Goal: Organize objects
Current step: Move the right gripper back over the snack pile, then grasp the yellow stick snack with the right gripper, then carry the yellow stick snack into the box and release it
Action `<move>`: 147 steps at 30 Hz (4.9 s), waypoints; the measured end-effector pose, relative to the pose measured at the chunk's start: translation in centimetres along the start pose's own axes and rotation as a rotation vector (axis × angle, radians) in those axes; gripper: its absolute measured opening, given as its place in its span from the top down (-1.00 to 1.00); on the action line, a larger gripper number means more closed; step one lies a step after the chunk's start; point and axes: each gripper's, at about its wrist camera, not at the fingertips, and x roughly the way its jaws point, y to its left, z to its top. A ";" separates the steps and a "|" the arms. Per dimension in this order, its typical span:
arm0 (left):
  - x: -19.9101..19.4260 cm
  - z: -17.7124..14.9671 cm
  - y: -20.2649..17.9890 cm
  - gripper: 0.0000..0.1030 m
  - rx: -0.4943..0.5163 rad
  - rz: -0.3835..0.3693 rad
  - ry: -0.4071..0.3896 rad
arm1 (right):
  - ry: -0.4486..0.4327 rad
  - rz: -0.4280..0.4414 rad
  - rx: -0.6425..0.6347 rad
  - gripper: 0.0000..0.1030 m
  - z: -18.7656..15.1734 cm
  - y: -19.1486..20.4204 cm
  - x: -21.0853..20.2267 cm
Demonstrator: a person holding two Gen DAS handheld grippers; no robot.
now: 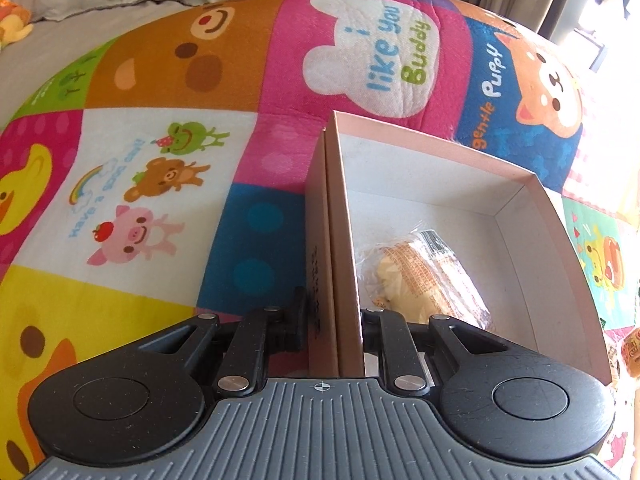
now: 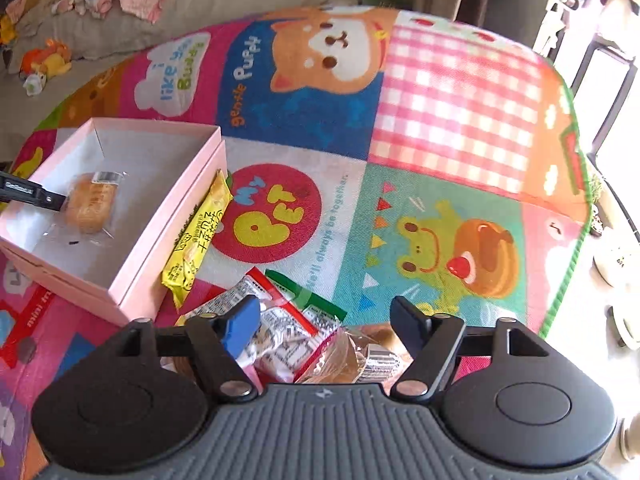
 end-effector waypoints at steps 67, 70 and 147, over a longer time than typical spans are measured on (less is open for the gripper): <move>-0.2 -1.3 -1.0 0.66 0.116 0.024 -0.060 | 0.039 0.117 0.115 0.54 4.0 3.8 8.5; -0.2 -1.3 -1.3 0.66 0.118 0.022 -0.052 | -0.001 0.137 0.122 0.55 3.2 3.2 4.1; -0.4 -2.0 -1.6 0.67 0.089 0.009 -0.052 | -0.072 0.236 -0.134 0.13 1.1 11.9 0.3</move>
